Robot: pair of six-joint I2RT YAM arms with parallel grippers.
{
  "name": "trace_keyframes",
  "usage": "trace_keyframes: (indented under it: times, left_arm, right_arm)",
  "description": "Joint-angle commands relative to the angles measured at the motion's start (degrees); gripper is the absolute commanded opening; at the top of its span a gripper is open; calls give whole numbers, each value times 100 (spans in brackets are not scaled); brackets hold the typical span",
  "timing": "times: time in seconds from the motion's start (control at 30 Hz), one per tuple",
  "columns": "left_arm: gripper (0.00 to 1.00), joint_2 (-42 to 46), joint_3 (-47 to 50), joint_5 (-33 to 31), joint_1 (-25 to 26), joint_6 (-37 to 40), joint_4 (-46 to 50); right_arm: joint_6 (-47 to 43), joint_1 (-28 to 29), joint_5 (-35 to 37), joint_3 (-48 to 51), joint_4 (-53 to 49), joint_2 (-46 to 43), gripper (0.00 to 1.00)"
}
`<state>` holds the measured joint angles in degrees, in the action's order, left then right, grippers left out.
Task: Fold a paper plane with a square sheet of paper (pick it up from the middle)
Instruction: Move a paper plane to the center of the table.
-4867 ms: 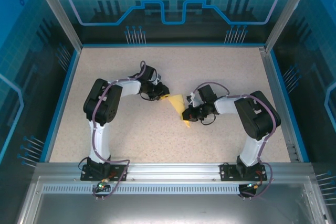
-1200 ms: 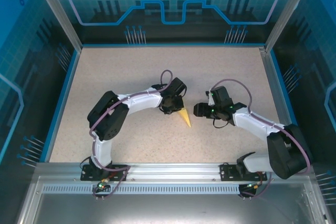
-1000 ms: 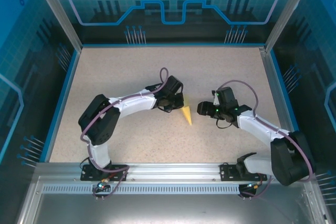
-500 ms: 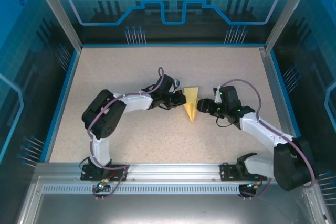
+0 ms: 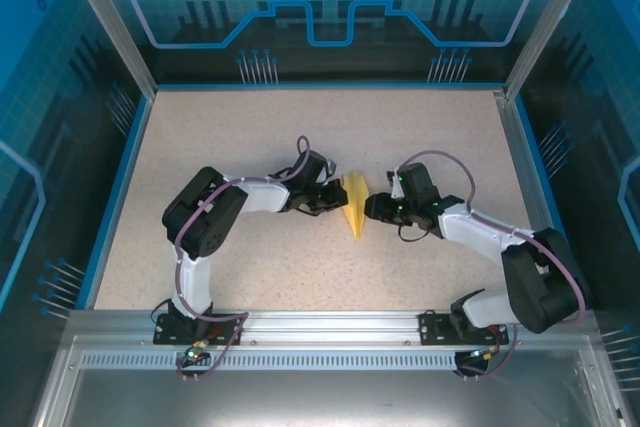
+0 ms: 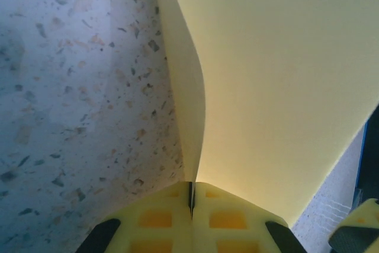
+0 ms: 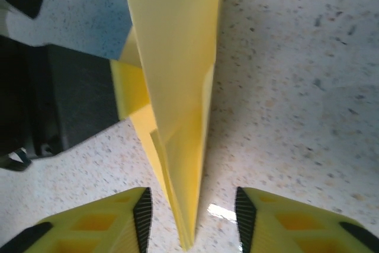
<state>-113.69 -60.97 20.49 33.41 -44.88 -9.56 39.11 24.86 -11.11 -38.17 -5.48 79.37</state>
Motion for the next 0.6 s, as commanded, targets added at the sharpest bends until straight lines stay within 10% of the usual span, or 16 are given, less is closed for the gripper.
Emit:
trace_keyframes:
  times: [0.0, 0.57]
  left_arm:
    - [0, -82, 94, -98, -48, 109, -34]
    - [0, -83, 115, -85, -50, 74, -55]
  right_arm:
    - [-91, 184, 1, -347, 40, 211, 38]
    - [-290, 809, 1047, -1144, -857, 1118, 38]
